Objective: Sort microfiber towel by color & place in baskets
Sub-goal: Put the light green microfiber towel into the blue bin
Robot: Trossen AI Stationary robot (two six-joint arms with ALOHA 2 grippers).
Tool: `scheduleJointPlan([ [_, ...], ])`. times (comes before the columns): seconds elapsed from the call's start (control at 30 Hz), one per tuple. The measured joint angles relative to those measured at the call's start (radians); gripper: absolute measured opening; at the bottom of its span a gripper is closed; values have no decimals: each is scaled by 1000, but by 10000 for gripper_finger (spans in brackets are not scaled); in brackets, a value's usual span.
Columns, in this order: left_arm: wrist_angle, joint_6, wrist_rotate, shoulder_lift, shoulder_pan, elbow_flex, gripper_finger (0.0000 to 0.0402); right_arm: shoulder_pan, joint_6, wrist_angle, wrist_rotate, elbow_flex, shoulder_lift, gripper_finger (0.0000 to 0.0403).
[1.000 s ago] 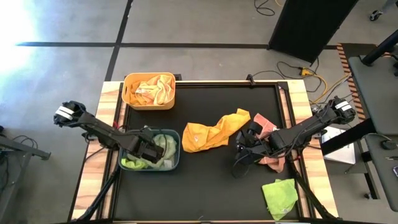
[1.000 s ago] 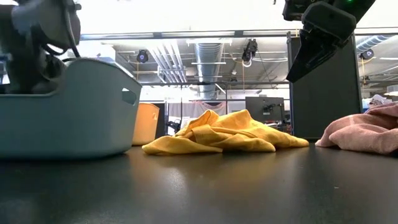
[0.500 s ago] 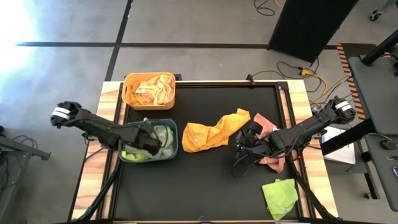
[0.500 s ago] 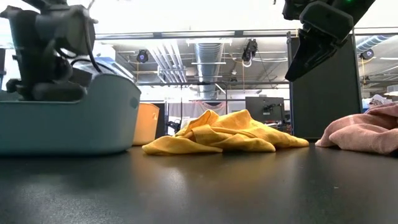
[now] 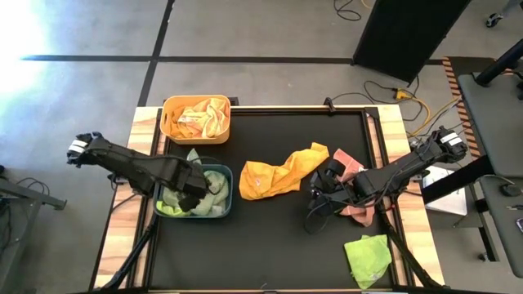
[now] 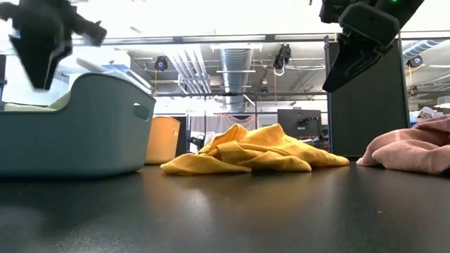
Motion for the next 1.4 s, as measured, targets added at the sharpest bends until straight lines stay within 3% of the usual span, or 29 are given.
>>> scheduleJointPlan([
  [0.1,0,85,-45,0,-1,104,220,0,1,-3,0,0,0,203],
  [0.2,-8,90,-253,-1,0,172,225,0,2,-3,0,0,0,203],
  [0.3,-11,63,-373,-2,3,187,221,0,2,-2,0,0,0,203],
  [0.4,-11,10,-413,-2,3,141,213,0,2,-2,0,-2,0,203],
  [0.53,-7,-46,-397,1,1,22,203,0,2,0,0,-14,0,203],
  [0.63,44,-54,-289,1,-14,-79,195,0,12,1,0,-29,0,203],
  [0.73,187,-38,-131,1,-31,-186,187,0,27,1,-1,-47,0,203],
  [0.83,387,3,-42,1,-37,-294,177,0,40,2,-1,-62,0,203],
  [1.0,589,44,-72,-2,-36,-429,162,0,41,8,-1,-65,0,203],
  [1.2,478,16,-77,-6,-35,-400,166,0,41,9,-21,-65,-1,203],
  [1.4,212,150,-38,-9,-36,-180,193,0,29,-5,-80,-31,-1,203],
])
